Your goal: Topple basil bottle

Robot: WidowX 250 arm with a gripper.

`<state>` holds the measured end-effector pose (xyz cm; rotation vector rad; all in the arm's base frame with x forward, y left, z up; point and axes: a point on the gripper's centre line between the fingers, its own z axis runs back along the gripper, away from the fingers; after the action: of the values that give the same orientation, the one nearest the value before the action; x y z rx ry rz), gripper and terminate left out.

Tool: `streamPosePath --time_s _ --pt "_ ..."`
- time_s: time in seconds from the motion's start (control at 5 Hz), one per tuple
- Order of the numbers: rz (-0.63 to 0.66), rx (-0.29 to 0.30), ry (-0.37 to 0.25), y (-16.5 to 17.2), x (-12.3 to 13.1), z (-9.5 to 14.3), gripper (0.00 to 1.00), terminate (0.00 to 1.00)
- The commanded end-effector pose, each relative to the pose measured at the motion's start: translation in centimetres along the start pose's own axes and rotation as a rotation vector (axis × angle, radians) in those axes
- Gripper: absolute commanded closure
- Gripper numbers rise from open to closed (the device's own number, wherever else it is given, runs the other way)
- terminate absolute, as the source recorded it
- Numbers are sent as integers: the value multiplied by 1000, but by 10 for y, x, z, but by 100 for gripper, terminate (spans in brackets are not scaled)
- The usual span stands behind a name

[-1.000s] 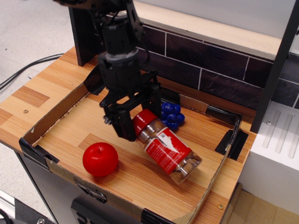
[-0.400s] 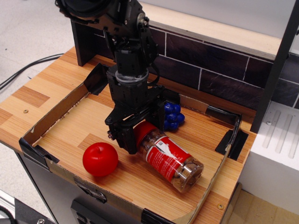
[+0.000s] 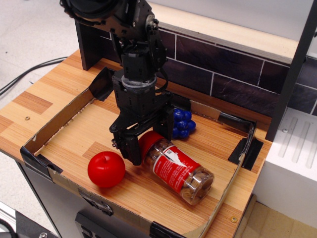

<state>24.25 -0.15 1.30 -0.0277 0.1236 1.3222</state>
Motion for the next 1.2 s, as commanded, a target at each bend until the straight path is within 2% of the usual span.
streamPosePath --time_s 0.0,0.4,0.6,0.8,1.0 --pt "1 -78 -51 -13 1 20 0 0" --pt "6 -105 -44 -14 -14 45 0 0" --pt "-35 -116 -47 -9 -24 62 0 0" --pt "-97 -93 -67 -9 -36 77 0 0" --pt "-97 -93 -67 -9 -36 77 0 0"
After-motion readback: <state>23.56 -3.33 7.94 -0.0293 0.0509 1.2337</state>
